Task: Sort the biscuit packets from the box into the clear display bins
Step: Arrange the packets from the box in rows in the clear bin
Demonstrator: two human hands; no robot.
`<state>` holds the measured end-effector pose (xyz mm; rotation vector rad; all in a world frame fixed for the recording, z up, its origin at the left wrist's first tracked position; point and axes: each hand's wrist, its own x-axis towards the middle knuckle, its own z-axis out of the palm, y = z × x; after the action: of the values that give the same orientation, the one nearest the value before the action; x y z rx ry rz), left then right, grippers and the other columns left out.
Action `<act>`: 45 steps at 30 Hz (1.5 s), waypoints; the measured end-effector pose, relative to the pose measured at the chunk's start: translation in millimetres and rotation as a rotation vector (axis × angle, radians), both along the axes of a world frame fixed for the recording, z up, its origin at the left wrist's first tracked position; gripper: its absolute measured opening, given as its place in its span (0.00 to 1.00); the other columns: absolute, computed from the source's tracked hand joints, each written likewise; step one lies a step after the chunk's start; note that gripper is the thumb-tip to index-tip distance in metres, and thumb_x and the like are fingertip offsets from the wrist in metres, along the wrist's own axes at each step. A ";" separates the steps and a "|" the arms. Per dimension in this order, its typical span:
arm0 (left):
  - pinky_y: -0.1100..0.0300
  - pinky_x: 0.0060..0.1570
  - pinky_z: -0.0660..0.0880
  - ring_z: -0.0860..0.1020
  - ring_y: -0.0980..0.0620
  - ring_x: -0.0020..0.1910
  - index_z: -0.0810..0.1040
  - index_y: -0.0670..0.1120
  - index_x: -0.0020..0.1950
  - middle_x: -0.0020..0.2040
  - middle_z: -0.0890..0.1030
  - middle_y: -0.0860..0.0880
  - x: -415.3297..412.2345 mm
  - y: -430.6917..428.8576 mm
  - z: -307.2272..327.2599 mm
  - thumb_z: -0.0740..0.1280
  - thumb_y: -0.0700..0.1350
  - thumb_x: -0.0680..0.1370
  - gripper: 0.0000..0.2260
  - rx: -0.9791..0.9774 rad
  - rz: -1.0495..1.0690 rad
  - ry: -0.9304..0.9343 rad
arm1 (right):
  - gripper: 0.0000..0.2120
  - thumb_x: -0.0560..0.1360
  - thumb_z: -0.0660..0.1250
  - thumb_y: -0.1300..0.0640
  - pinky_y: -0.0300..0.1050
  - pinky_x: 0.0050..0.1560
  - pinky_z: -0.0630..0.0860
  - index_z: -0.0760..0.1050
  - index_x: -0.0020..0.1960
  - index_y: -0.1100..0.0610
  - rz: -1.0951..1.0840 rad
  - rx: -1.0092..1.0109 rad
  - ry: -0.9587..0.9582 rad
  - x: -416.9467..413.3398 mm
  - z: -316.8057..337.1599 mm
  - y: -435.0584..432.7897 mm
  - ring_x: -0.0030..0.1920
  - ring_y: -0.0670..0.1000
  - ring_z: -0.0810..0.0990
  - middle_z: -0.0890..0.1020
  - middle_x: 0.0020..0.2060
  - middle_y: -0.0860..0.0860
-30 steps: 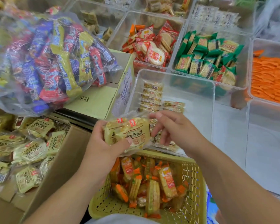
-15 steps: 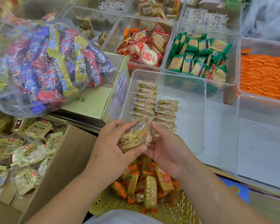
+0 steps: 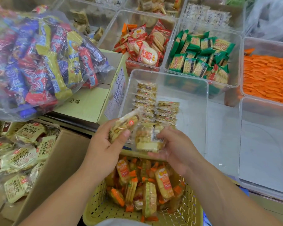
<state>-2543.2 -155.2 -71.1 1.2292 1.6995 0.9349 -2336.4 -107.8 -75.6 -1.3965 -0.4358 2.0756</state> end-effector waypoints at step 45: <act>0.48 0.66 0.75 0.84 0.56 0.59 0.83 0.63 0.58 0.57 0.87 0.56 -19.2 -6.7 -13.4 0.66 0.60 0.77 0.12 -0.273 0.199 -0.259 | 0.31 0.81 0.63 0.45 0.58 0.72 0.69 0.59 0.81 0.49 0.905 0.612 -1.263 35.4 -71.3 161.2 0.73 0.63 0.68 0.67 0.77 0.56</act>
<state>-2562.3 -161.9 -84.5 0.7374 1.6938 0.8995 -2301.1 53.4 -146.9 -2.1085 -2.2909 0.9958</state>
